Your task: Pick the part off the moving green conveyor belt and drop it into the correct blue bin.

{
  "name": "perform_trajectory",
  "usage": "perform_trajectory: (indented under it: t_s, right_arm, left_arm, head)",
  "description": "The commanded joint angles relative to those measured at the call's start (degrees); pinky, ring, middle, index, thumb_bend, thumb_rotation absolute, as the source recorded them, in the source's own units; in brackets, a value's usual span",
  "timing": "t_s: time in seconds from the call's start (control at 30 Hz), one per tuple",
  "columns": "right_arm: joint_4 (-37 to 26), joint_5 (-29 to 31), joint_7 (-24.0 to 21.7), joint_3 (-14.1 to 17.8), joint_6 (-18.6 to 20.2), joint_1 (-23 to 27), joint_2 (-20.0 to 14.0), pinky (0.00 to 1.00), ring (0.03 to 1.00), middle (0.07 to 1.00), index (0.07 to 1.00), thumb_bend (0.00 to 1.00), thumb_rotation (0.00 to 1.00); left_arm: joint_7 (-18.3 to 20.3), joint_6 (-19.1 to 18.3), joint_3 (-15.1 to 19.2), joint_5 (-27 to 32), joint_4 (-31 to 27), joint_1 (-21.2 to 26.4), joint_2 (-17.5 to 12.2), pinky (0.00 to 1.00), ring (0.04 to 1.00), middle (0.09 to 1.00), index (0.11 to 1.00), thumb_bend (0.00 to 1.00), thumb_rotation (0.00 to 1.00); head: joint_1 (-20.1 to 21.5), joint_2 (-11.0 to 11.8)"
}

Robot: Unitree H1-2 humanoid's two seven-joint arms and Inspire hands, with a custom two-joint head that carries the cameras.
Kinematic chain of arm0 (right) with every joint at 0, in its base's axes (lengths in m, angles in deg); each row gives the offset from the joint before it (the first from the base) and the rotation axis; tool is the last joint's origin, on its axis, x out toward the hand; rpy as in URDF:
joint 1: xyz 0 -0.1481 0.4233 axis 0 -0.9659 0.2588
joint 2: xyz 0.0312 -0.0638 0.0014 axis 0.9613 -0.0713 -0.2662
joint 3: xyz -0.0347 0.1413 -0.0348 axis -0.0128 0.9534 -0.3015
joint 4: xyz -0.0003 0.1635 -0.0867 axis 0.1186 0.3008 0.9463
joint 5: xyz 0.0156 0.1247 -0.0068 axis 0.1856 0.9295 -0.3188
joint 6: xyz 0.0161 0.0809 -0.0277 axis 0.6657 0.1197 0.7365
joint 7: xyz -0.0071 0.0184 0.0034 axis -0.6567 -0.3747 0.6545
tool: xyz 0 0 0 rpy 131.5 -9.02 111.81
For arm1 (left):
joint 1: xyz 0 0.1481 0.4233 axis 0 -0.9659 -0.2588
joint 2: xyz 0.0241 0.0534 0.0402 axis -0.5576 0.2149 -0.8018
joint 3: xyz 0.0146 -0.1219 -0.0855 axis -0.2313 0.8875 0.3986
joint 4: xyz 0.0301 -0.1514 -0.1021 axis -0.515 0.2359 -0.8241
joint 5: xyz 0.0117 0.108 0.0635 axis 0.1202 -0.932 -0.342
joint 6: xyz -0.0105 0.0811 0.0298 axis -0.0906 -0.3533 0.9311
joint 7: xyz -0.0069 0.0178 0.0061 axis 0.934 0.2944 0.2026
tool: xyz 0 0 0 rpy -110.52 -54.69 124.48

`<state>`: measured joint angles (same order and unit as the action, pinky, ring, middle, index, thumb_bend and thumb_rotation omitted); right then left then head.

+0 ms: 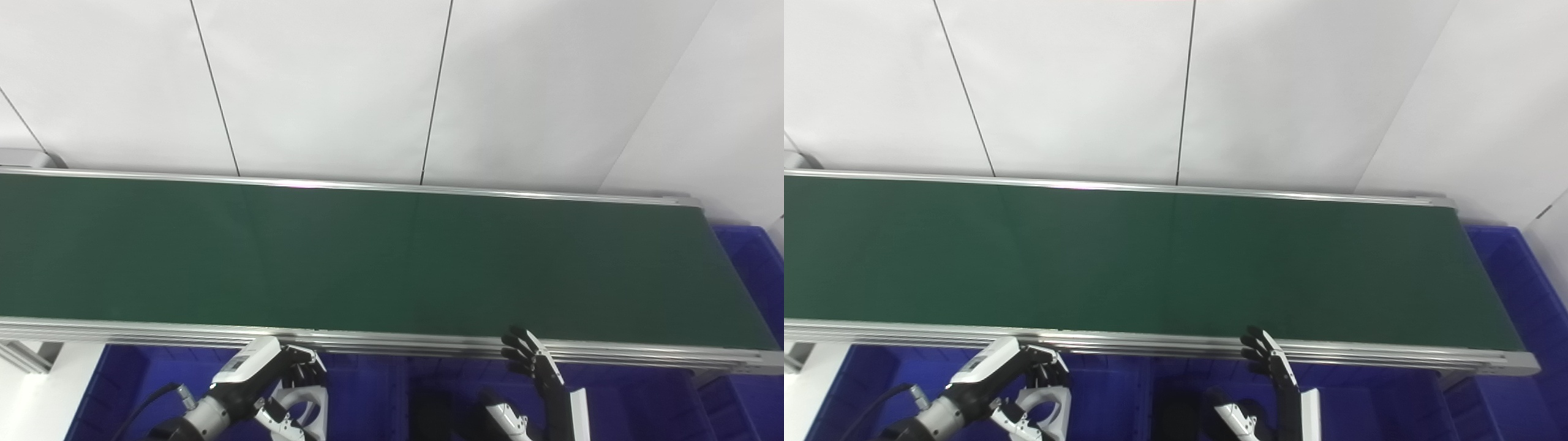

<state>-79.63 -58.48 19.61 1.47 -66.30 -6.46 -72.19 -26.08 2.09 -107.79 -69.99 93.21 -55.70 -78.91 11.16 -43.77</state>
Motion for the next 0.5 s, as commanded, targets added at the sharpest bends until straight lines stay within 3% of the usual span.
perform_trajectory:
  t_s: [0.0,0.07,0.17,0.2,0.37,0.47]
  right_arm:
    - [-1.96,-0.21,-0.58,0.04,-1.86,0.01,0.56,0.67,0.733,0.776,0.825,0.76,0.68]
    - [-2.11,-0.21,-0.74,0.03,-1.62,-0.02,0.61,0.68,0.735,0.777,0.827,0.76,0.69]
    - [-1.91,-0.93,-0.31,0.24,-1.88,-0.02,0.85,0.67,0.731,0.774,0.825,0.76,0.69]
    - [-1.92,-0.97,-0.27,0.27,-1.94,-0.06,0.96,0.67,0.73,0.772,0.824,0.76,0.69]
    - [-2.7,-0.34,-1.1,0.24,-1.19,-0.37,1.24,0.68,0.734,0.772,0.825,0.77,0.69]
    - [-2.84,-0.8,-1.06,0.35,-1.35,-0.4,1.34,0.67,0.733,0.774,0.825,0.77,0.69]
  left_arm:
    - [0.26,-0.62,-0.49,-1.58,-1.82,1.4,-1.0,0.45,0.426,0.48,0.529,0.5,0.0]
    - [0.62,-0.47,-1.05,-2.32,-1.92,1.58,-1.39,0.48,0.436,0.487,0.526,0.5,0.0]
    - [1.93,-0.9,-2.36,-4.38,-3.09,1.9,-2.49,0.65,0.61,0.572,0.497,0.52,0.04]
    - [2.96,-1.53,-2.83,-4.97,-3.86,2.05,-3.01,0.74,0.671,0.64,0.561,0.58,0.16]
    - [8.86,-4.65,-4.31,-6.43,-7.51,2.82,-5.14,0.91,0.797,0.763,0.741,0.79,0.58]
    - [12.55,-5.07,-4.16,-3.82,-10.43,2.36,-6.62,0.95,0.84,0.817,0.797,0.9,0.72]
  head:
    - [-0.07,-0.18]
    - [0.01,-0.18]
    - [0.2,-0.21]
    - [0.29,-0.2]
    - [0.44,-0.39]
    - [0.63,-0.51]
